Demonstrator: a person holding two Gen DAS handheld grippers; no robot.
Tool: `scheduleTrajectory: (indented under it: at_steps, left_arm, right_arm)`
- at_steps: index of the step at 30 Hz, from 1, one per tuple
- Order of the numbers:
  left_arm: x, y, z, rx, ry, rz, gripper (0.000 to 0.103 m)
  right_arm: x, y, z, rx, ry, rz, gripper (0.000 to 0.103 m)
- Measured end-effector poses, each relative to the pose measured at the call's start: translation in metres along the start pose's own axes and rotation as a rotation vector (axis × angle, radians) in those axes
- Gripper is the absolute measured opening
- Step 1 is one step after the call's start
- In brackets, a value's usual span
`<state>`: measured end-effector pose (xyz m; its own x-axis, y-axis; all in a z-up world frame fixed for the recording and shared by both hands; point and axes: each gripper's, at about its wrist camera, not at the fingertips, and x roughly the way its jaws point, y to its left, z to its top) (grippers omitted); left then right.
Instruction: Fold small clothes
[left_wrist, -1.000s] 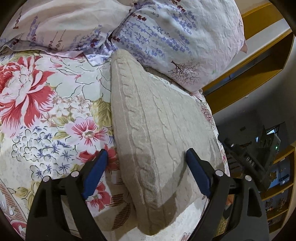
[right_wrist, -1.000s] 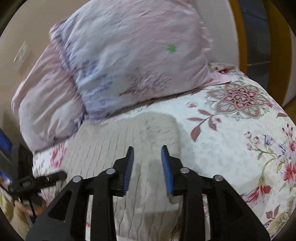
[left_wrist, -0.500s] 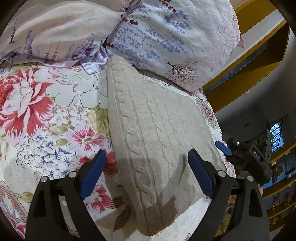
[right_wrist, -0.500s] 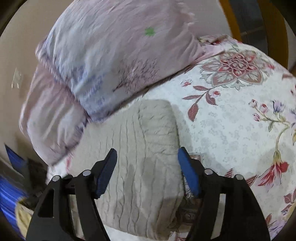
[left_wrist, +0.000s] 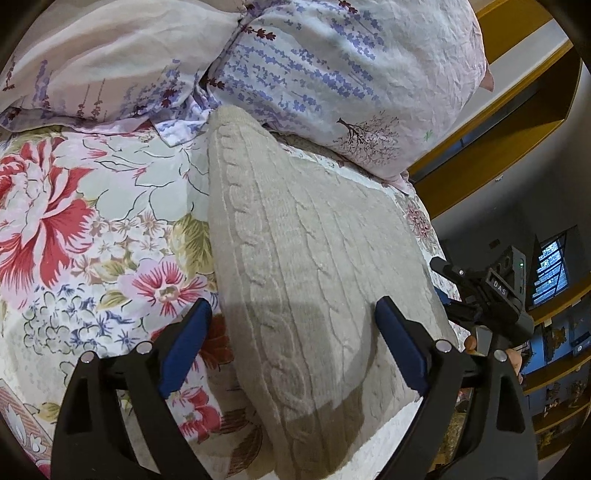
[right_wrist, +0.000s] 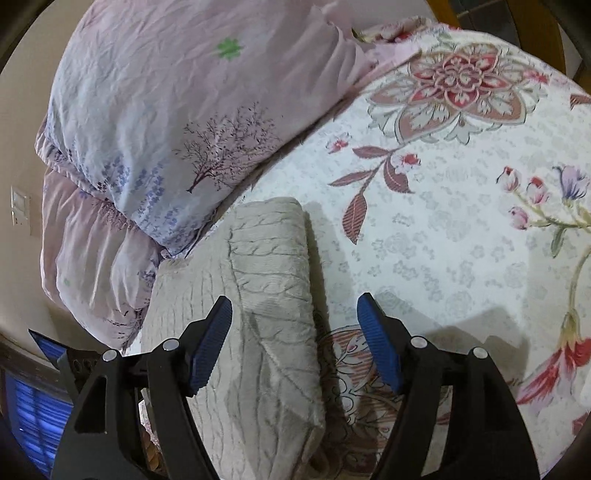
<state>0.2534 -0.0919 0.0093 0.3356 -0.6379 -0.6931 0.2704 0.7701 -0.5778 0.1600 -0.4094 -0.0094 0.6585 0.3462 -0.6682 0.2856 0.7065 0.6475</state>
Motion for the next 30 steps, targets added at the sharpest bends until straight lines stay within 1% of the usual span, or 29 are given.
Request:
scheduleTrajectory:
  at_steps: [4, 7, 8, 9, 10, 12, 14, 16, 17, 18, 19, 21, 23, 24, 27, 30]
  left_arm:
    - [0.004, -0.002, 0.003, 0.005, 0.002, -0.001, 0.09]
    - [0.009, -0.002, 0.006, -0.001, 0.011, -0.016, 0.09]
    - [0.011, -0.001, 0.008, -0.006, 0.015, -0.027, 0.09]
    - [0.013, -0.001, 0.01, -0.013, 0.016, -0.037, 0.09]
    - [0.014, 0.0, 0.011, -0.018, 0.016, -0.042, 0.09]
    - [0.015, 0.002, 0.013, -0.036, 0.015, -0.063, 0.089]
    - [0.017, 0.008, 0.016, -0.077, 0.013, -0.105, 0.089]
    - [0.017, 0.015, 0.018, -0.117, 0.013, -0.135, 0.083]
    - [0.017, 0.018, 0.018, -0.139, 0.017, -0.147, 0.076]
    - [0.018, 0.023, 0.019, -0.162, 0.021, -0.159, 0.066]
    - [0.018, 0.027, 0.018, -0.184, 0.026, -0.176, 0.063]
    - [0.016, 0.032, 0.016, -0.199, 0.025, -0.203, 0.049]
    - [0.012, 0.031, 0.015, -0.184, 0.015, -0.218, 0.041]
    - [0.008, 0.03, 0.015, -0.173, 0.011, -0.23, 0.039]
    - [-0.004, 0.027, 0.015, -0.148, 0.001, -0.253, 0.037]
    - [-0.027, 0.027, 0.013, -0.114, -0.018, -0.256, 0.037]
  right_arm:
    - [0.008, 0.004, 0.0, -0.025, 0.027, 0.02, 0.072]
    - [0.013, 0.01, -0.001, -0.054, 0.052, 0.041, 0.07]
    - [0.015, 0.013, -0.002, -0.07, 0.061, 0.047, 0.069]
    - [0.017, 0.015, -0.002, -0.078, 0.072, 0.051, 0.063]
    - [0.022, 0.017, -0.004, -0.089, 0.093, 0.068, 0.059]
    - [0.026, 0.019, -0.005, -0.104, 0.103, 0.093, 0.058]
    - [0.028, 0.02, -0.006, -0.112, 0.105, 0.106, 0.058]
    - [0.032, 0.018, -0.007, -0.09, 0.124, 0.15, 0.056]
    - [0.033, 0.017, -0.007, -0.086, 0.128, 0.161, 0.054]
    - [0.035, 0.016, -0.008, -0.087, 0.135, 0.166, 0.048]
    - [0.036, 0.017, -0.009, -0.088, 0.14, 0.176, 0.041]
    - [0.037, 0.015, -0.01, -0.069, 0.147, 0.213, 0.035]
    - [0.034, 0.015, -0.012, -0.051, 0.134, 0.245, 0.033]
    - [0.031, 0.015, -0.013, -0.047, 0.125, 0.254, 0.032]
    - [0.02, 0.026, -0.018, -0.056, 0.092, 0.292, 0.03]
    - [0.013, 0.048, -0.027, -0.112, 0.075, 0.292, 0.029]
